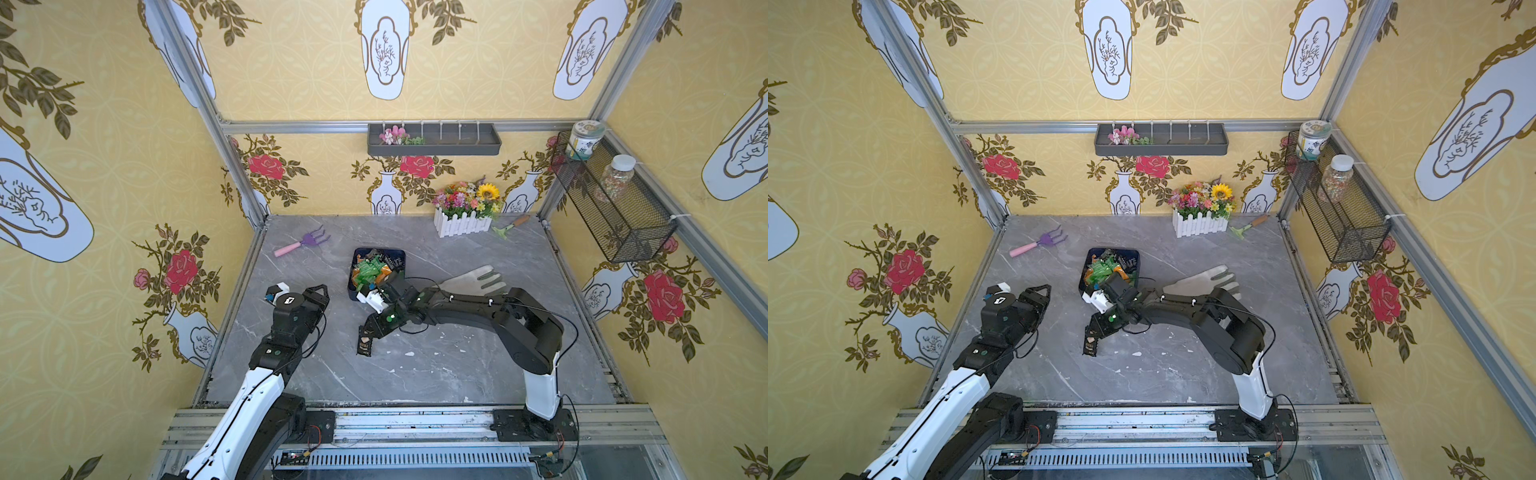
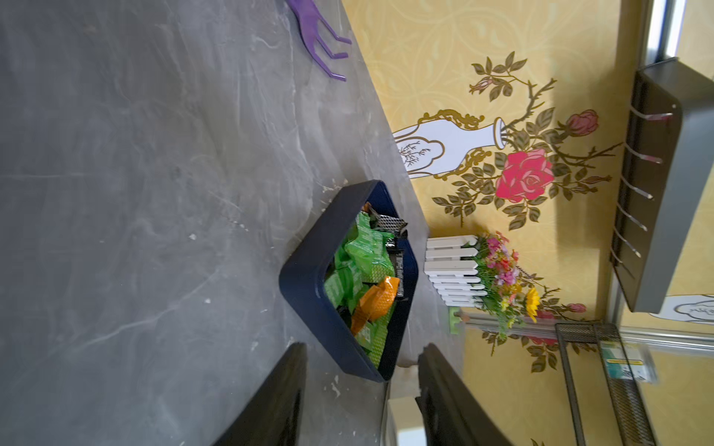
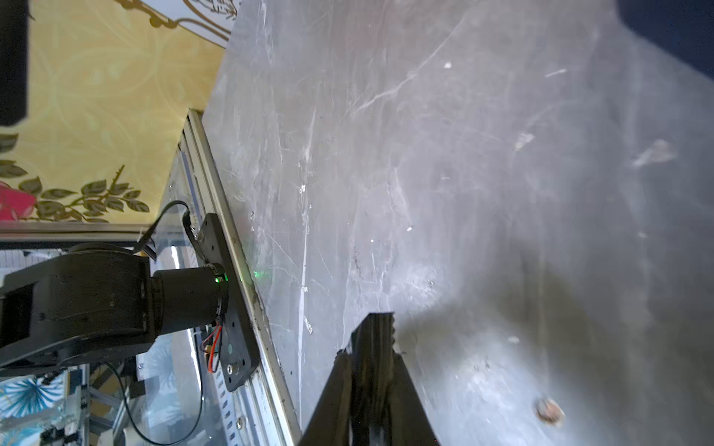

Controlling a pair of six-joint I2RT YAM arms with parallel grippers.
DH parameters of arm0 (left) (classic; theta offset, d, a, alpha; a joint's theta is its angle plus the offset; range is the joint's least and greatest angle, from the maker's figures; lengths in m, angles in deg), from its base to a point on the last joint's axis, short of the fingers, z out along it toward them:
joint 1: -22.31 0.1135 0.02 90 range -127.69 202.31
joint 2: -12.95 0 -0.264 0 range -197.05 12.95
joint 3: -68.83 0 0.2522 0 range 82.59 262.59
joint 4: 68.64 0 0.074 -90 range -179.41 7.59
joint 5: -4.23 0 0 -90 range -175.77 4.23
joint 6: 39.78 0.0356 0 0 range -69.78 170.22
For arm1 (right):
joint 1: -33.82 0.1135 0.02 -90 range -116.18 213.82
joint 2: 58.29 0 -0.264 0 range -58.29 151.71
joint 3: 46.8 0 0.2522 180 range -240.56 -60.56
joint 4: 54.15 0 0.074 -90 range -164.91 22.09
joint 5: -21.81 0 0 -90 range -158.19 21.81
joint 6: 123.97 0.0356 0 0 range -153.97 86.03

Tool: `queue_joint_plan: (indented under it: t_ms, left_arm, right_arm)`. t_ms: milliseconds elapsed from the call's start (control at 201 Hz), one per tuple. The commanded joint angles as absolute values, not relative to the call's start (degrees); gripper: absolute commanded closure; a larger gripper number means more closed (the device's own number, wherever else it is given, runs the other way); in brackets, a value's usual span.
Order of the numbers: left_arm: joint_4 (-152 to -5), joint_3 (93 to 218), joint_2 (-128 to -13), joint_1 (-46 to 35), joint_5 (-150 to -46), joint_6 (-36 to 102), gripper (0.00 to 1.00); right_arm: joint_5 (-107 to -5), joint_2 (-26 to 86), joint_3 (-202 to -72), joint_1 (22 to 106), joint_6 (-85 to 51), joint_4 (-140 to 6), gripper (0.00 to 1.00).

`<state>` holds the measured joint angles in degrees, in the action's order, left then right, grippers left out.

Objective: Take the cookies out of the storage box
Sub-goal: Place the cookie at the center of the board.

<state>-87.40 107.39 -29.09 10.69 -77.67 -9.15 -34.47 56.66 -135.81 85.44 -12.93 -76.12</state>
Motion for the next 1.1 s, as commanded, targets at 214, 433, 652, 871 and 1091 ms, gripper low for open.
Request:
queue_joint_plan:
  t_ms: [214, 433, 652, 871, 1091]
  left_arm:
    - [-89.1, 103.6, -28.3, 12.0, -79.2, -7.6, 0.48]
    - [-86.9, 103.4, -29.8, 12.0, -81.2, -5.0, 0.48]
    - [-83.5, 107.6, -38.3, 12.0, -85.9, 4.0, 0.48]
    - [-86.7, 120.9, -55.0, 12.1, -90.2, 20.2, 0.41]
    - [-97.4, 137.5, -72.5, 12.0, -92.1, 31.9, 0.43]
  right_arm:
    - [-33.7, 64.1, -144.2, 85.5, -21.5, -86.1, 0.70]
    - [-41.3, 58.4, -144.4, 85.5, -22.3, -87.4, 0.39]
    - [-50.1, 45.6, -139.5, 83.8, -21.8, -84.2, 0.30]
    - [-52.6, 34.1, -127.7, 77.6, -14.2, -74.5, 0.31]
    - [-50.8, 30.4, -121.8, 75.5, -10.7, -72.8, 0.32]
